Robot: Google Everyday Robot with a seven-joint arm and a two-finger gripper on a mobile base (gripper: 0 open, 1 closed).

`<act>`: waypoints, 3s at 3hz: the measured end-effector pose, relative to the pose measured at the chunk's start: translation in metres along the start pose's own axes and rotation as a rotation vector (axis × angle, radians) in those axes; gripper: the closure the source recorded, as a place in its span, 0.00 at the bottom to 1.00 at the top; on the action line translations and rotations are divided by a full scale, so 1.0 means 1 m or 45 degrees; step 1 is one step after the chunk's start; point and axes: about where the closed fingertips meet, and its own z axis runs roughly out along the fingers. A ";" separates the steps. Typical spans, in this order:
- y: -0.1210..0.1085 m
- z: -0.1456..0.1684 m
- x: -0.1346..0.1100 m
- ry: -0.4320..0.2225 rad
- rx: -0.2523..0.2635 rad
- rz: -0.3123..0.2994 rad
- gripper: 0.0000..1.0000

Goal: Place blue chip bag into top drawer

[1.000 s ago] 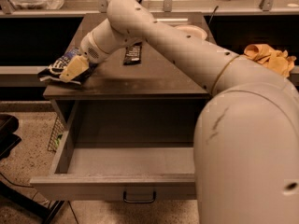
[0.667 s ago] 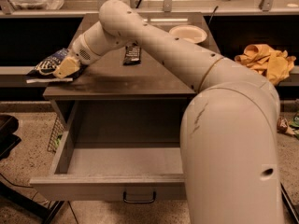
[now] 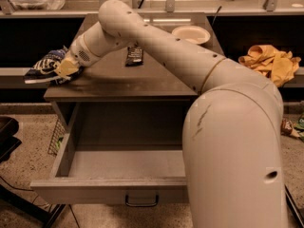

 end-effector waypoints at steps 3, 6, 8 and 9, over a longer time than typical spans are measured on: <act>0.000 -0.001 -0.002 0.000 0.000 0.000 1.00; 0.077 -0.092 -0.048 -0.213 0.139 -0.149 1.00; 0.258 -0.117 -0.066 -0.331 0.077 -0.374 1.00; 0.290 -0.115 -0.065 -0.367 0.036 -0.395 1.00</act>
Offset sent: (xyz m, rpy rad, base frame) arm -0.0757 -0.1254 0.1049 0.0417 -0.1752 -0.1209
